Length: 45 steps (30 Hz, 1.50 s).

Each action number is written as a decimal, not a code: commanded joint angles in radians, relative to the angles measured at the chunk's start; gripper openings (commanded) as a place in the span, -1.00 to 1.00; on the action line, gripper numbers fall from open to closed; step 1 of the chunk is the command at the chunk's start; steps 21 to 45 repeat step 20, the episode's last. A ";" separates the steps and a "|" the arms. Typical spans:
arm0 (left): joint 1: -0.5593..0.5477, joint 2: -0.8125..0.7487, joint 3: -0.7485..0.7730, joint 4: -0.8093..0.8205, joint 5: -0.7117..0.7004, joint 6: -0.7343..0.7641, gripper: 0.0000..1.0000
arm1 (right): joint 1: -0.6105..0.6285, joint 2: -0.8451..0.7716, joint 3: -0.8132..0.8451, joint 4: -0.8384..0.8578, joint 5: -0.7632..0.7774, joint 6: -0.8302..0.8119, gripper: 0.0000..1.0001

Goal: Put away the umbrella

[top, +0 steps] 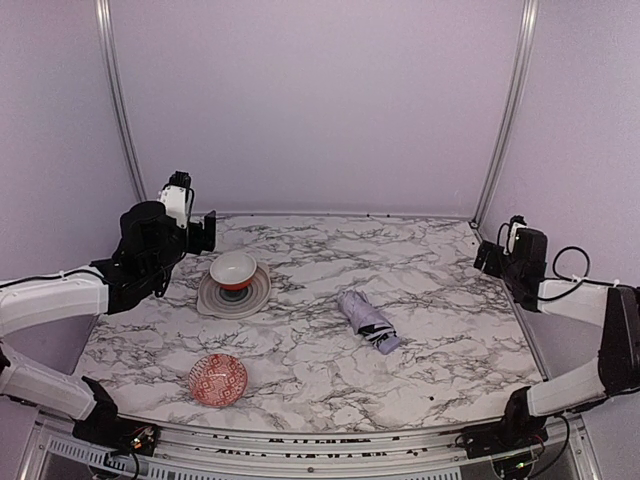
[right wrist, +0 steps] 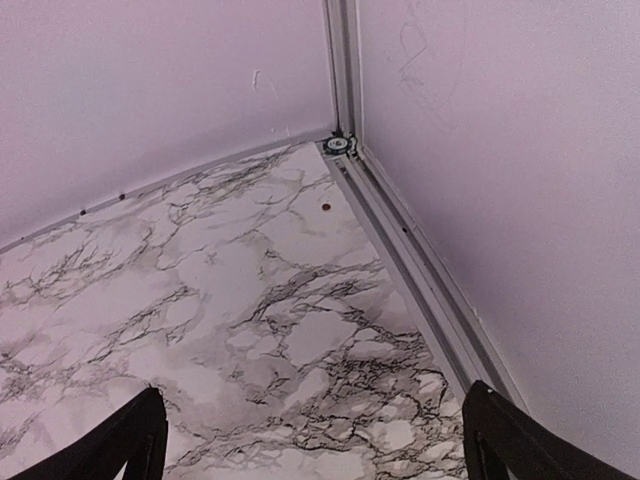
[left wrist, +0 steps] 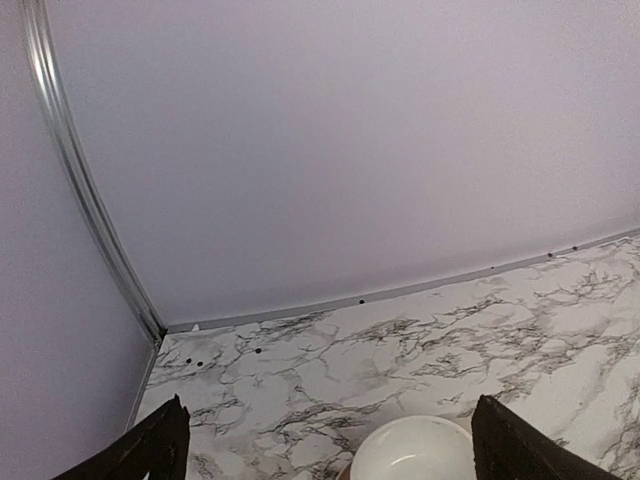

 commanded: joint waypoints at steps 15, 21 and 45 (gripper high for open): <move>0.297 0.099 -0.248 0.288 -0.203 -0.158 0.98 | -0.002 0.077 -0.170 0.485 0.236 -0.004 0.99; 0.323 0.068 -0.380 0.433 -0.194 -0.141 0.98 | -0.002 0.112 -0.154 0.495 0.208 -0.020 0.99; 0.323 0.068 -0.380 0.433 -0.194 -0.141 0.98 | -0.002 0.112 -0.154 0.495 0.208 -0.020 0.99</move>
